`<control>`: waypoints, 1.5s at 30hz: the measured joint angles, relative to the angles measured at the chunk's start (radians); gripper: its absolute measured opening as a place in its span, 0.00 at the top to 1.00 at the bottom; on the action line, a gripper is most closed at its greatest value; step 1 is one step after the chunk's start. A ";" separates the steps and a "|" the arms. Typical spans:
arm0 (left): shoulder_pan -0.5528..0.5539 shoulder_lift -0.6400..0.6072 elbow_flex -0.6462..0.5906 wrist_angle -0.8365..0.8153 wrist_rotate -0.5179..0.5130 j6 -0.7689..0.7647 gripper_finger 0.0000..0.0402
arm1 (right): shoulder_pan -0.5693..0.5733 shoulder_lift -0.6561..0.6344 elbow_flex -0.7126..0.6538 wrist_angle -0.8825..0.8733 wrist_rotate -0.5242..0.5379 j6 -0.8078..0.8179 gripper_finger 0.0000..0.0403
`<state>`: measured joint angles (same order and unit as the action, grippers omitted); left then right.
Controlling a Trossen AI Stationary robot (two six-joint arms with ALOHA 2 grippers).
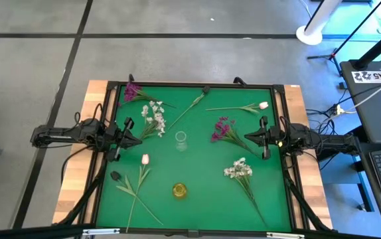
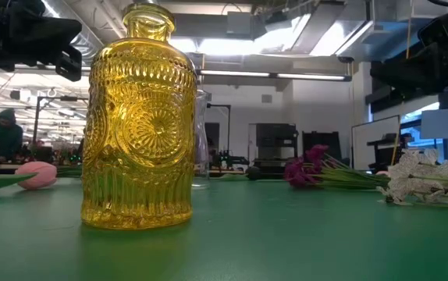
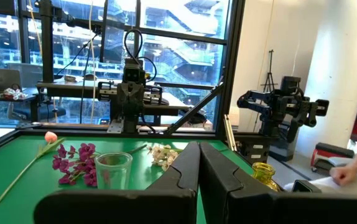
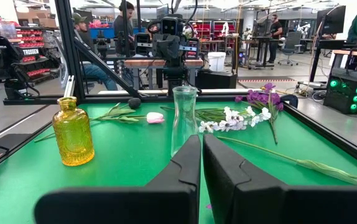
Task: Sort flowers into vase by color
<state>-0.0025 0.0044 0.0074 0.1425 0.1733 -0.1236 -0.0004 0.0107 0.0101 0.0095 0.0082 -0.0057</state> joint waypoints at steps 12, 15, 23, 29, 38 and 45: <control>0.000 0.000 0.000 0.000 -0.005 0.003 1.00 | 0.000 0.000 0.000 0.000 0.000 0.000 0.95; 0.000 0.000 0.000 0.002 -0.012 0.002 1.00 | 0.000 0.000 0.000 0.000 0.000 0.000 0.95; 0.000 0.000 0.000 0.077 -0.060 -0.001 1.00 | 0.000 0.000 0.000 0.000 0.000 0.000 0.95; 0.000 0.000 0.024 0.166 -0.138 0.014 1.00 | 0.000 0.000 0.000 0.000 0.000 0.000 0.95; 0.000 0.103 0.178 -0.190 -0.522 -0.068 0.88 | 0.000 0.000 0.000 0.000 0.000 0.000 0.95; 0.000 0.248 0.209 -0.202 -0.529 -0.263 0.79 | 0.000 0.000 0.000 0.000 0.000 0.000 0.95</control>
<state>-0.0023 0.2527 0.2165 -0.0593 -0.3561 -0.3871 -0.0006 0.0107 0.0101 0.0097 0.0082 -0.0056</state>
